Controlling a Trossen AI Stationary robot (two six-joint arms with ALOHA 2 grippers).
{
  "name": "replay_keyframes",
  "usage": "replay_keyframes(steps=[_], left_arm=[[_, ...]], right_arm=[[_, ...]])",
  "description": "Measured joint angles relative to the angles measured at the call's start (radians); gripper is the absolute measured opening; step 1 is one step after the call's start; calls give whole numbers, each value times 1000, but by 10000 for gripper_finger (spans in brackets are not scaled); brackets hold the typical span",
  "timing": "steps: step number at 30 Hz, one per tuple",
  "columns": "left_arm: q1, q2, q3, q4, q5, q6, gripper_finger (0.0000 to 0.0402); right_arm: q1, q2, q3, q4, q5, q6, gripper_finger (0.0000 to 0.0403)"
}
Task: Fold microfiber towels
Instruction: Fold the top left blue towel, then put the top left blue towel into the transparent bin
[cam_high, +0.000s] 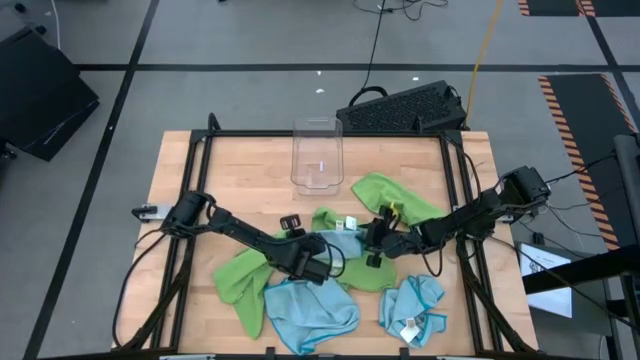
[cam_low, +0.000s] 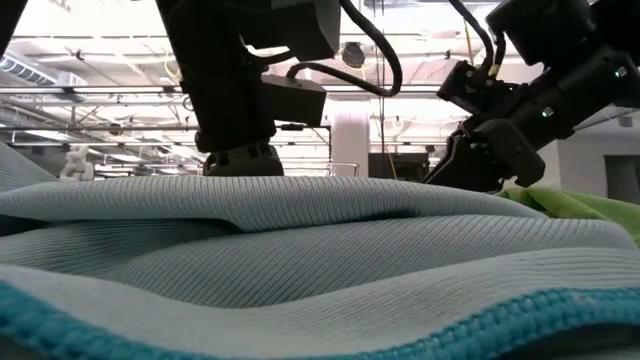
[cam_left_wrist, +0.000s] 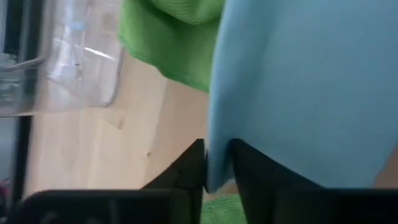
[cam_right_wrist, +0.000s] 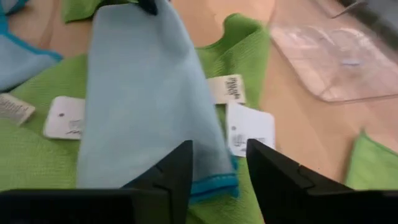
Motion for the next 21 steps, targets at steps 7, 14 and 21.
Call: replay_keyframes(steps=[7,14,21], left_arm=[[-4,0,76,-87,-25,-28,164],[-11,0,109,16,-10,-20,161],[-24,0,18,348,-21,147,119]], right_arm=[[19,-81,0,-50,20,43,164],[80,-131,-10,-14,13,30,163],[70,-13,-106,395,-80,-29,129]])
